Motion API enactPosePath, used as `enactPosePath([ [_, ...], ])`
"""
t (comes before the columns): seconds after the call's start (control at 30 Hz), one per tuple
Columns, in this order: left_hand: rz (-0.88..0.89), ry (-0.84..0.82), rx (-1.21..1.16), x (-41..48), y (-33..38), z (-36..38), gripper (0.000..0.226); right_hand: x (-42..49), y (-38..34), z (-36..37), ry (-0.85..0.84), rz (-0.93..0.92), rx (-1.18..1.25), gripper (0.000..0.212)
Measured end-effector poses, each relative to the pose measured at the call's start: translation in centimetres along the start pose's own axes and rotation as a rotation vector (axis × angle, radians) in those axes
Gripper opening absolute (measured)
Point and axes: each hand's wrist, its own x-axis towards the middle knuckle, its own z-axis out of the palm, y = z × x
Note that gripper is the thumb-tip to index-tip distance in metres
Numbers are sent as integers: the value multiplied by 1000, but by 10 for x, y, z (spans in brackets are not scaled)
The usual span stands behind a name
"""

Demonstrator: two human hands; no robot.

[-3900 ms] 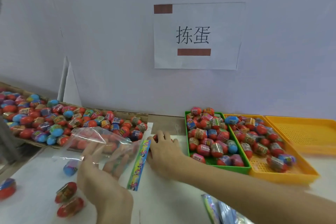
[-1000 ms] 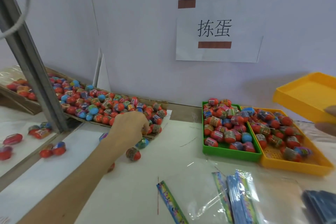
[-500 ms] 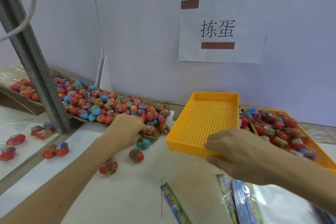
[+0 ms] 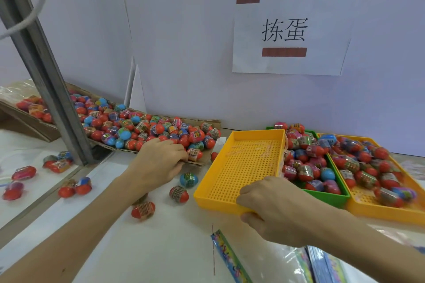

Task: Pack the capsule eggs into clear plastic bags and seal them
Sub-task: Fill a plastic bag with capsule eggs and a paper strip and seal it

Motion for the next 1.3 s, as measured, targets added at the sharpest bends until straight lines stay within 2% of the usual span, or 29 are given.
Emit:
enactPosePath([
  [0.17,3,37,-18,-1,-2,-1,6,10,2,-6,-19,28,-10,22],
  [0.27,3,58,-19,-1,-2,-3,32,22,4,-6,-42,45,-35,23],
  [0.37,15,65,-21,-2,-3,-4,39,38,11,-5,-54,68,-43,21],
  [0.53,7,94,-18,-2,-4,-6,37,48,32,-11,-35,92,-15,15],
  [0.73,-17,79,-15,-3,-3,-7,36,57,40,5,11,37,-10,25],
  [1.0,-46,57,-37,-7,-3,0,34,66,45,22,127,-18,-14,23],
  [1.17,-140,103,-130,-16,-3,2,21,60,48,28,167,-57,-23,23],
  [1.3,-227,7,-202,-28,-6,1,44,60,51,28,163,-65,-33,22],
])
